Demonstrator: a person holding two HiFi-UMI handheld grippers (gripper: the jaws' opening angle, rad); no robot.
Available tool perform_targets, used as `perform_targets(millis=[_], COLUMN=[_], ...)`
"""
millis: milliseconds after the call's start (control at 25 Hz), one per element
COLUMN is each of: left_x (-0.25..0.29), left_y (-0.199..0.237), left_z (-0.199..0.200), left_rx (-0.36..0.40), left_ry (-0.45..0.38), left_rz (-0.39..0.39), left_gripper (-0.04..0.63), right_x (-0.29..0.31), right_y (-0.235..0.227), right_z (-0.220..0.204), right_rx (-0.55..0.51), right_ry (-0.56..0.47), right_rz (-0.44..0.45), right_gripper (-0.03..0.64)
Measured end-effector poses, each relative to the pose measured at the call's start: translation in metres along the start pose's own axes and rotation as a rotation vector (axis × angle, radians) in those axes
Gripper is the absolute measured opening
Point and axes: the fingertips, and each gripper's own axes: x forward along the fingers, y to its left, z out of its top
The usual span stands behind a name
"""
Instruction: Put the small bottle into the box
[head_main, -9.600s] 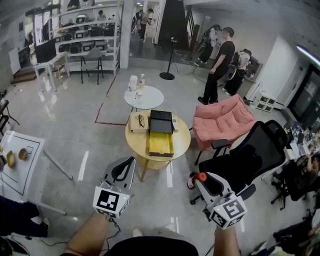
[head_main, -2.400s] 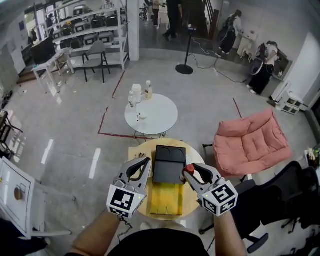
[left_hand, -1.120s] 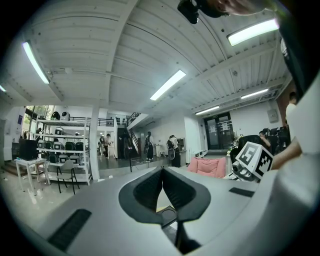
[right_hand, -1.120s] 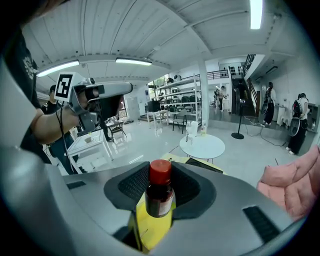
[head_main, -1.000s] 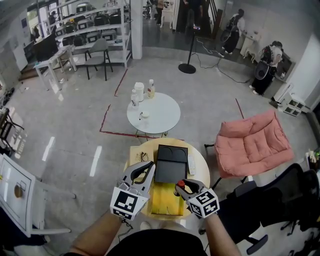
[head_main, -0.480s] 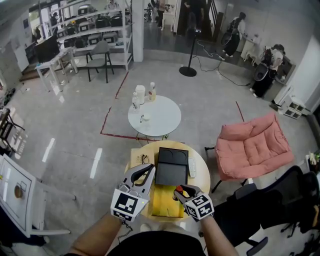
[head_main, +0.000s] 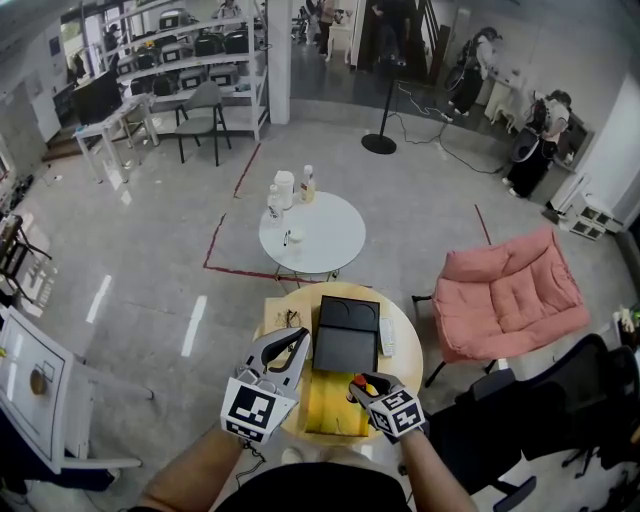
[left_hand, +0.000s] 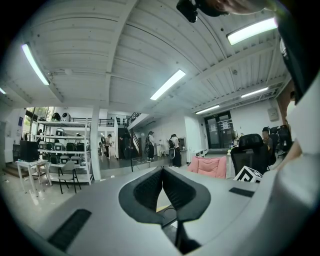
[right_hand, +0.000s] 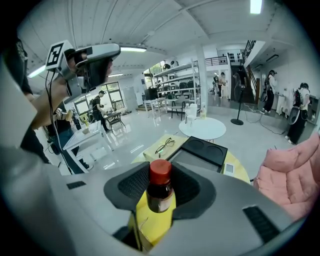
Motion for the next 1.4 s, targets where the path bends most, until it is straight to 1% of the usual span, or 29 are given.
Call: perform_targets(millis=[640, 1120, 1400], left_x=[-0.005, -0.007, -0.008], left_y=[0.006, 0.006, 0.002], left_z=[-0.003, -0.009, -0.008], left_rx=[-0.004, -0.003, -0.002], left_ry=[0.011, 0.022, 0.023], left_rz=[0.023, 0.026, 0.022], left_gripper=[0.017, 0.017, 0.017], right_x=[0.025, 0.043, 0.051], right_y=[-0.006, -0.01, -0.009], right_z=[-0.033, -0.082, -0.109], right_rx=[0.034, 0.062, 0.045], right_ry=[0.079, 0.213, 0.292], right_rz=[0.021, 0.017, 0.022], right_gripper=[0.147, 0.147, 0.143])
